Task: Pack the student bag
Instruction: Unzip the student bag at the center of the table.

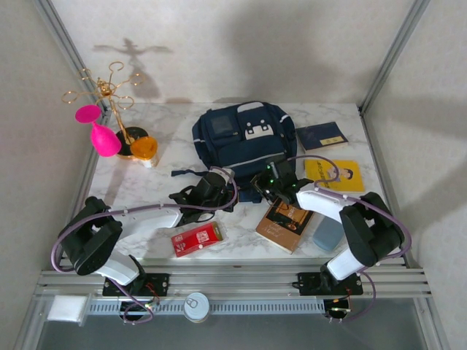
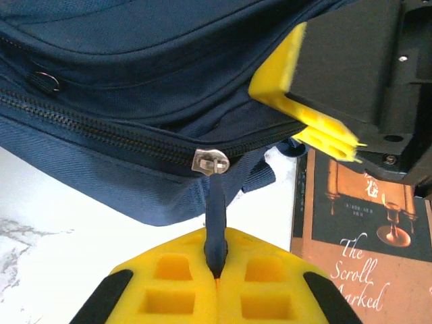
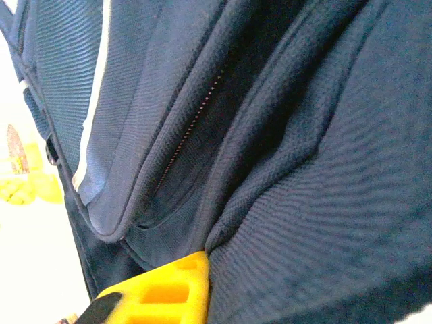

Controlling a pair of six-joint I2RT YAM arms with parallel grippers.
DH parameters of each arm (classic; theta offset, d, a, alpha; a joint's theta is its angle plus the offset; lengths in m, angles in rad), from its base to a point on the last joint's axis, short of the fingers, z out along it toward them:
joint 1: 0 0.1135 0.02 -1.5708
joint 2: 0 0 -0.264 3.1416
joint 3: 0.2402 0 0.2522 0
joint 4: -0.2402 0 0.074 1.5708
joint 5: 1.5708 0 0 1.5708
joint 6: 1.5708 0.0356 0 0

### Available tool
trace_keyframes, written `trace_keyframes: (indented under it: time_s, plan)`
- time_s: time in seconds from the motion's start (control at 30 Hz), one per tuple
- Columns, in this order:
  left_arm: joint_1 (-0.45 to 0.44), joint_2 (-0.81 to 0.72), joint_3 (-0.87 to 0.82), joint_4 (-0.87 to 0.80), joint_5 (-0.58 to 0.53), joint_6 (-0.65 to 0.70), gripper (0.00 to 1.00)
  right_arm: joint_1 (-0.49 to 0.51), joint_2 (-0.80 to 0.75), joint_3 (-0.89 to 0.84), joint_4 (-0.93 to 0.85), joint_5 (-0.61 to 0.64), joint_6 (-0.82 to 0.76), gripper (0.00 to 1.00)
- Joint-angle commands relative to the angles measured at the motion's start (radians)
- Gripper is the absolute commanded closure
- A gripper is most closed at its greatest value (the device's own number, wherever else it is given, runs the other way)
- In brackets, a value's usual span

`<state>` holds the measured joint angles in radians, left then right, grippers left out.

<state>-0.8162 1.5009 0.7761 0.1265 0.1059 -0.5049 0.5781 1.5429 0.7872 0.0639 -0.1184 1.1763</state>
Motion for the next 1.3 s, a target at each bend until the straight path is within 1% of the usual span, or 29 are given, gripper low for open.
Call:
trace_keyframes:
  time_s: [0.0,0.07,0.1,0.23,0.3,0.37,0.47,0.6,0.73,0.77,0.83,0.97,1.0,1.03,1.07,1.1,1.17,1.23,1.27]
  plan:
    - [0.014,-0.020,0.032,-0.034,-0.082,-0.034,1.00,-0.054,-0.063,-0.011,0.063,-0.020,-0.104,0.93]
    - [0.027,-0.029,0.041,-0.066,-0.131,-0.047,1.00,-0.077,-0.076,-0.009,0.040,-0.049,-0.133,0.99]
    - [0.037,-0.032,0.046,-0.084,-0.150,-0.048,1.00,-0.097,-0.083,-0.008,0.037,-0.083,-0.154,1.00]
    - [0.086,-0.036,0.054,-0.123,-0.189,-0.067,1.00,-0.142,-0.090,0.023,-0.001,-0.174,-0.205,1.00]
    - [0.116,-0.046,0.049,-0.140,-0.222,-0.076,1.00,-0.148,-0.100,0.041,-0.032,-0.194,-0.230,1.00]
    - [0.161,-0.055,0.037,-0.147,-0.228,-0.081,1.00,-0.149,-0.111,0.054,-0.058,-0.201,-0.241,1.00]
    - [0.244,-0.050,0.025,-0.136,-0.197,-0.071,1.00,-0.149,-0.122,0.062,-0.070,-0.213,-0.260,1.00]
    - [0.357,0.011,0.046,-0.105,-0.132,-0.051,1.00,-0.148,-0.125,0.060,-0.072,-0.235,-0.259,1.00]
    - [0.426,0.060,0.071,-0.065,-0.131,-0.049,1.00,-0.130,-0.127,0.048,-0.058,-0.238,-0.251,1.00]
    - [0.441,0.069,0.079,-0.052,-0.115,-0.050,1.00,-0.119,-0.125,0.046,-0.052,-0.231,-0.249,1.00]
    - [0.457,0.081,0.085,-0.021,-0.064,-0.052,1.00,-0.103,-0.114,0.045,-0.031,-0.233,-0.237,1.00]
    - [0.453,0.070,0.061,0.019,0.023,-0.045,1.00,-0.090,-0.093,0.059,0.011,-0.239,-0.209,1.00]
    - [0.449,0.065,0.052,0.025,0.061,-0.030,1.00,-0.089,-0.089,0.064,0.016,-0.240,-0.208,1.00]
    - [0.443,0.057,0.044,0.026,0.100,-0.010,1.00,-0.089,-0.086,0.079,0.002,-0.241,-0.213,1.00]
    - [0.435,0.042,0.033,0.020,0.109,0.007,1.00,-0.089,-0.085,0.094,-0.021,-0.231,-0.225,1.00]
    - [0.428,0.024,0.015,0.018,0.115,0.025,0.97,-0.089,-0.088,0.104,-0.037,-0.224,-0.236,1.00]
    - [0.418,-0.028,-0.034,0.022,0.103,0.046,0.83,-0.094,-0.096,0.117,-0.063,-0.219,-0.250,1.00]
    - [0.414,-0.071,-0.081,0.060,0.129,0.074,0.72,-0.106,-0.098,0.130,-0.069,-0.248,-0.256,1.00]
    - [0.413,-0.086,-0.099,0.080,0.145,0.087,0.69,-0.111,-0.098,0.144,-0.085,-0.256,-0.265,1.00]
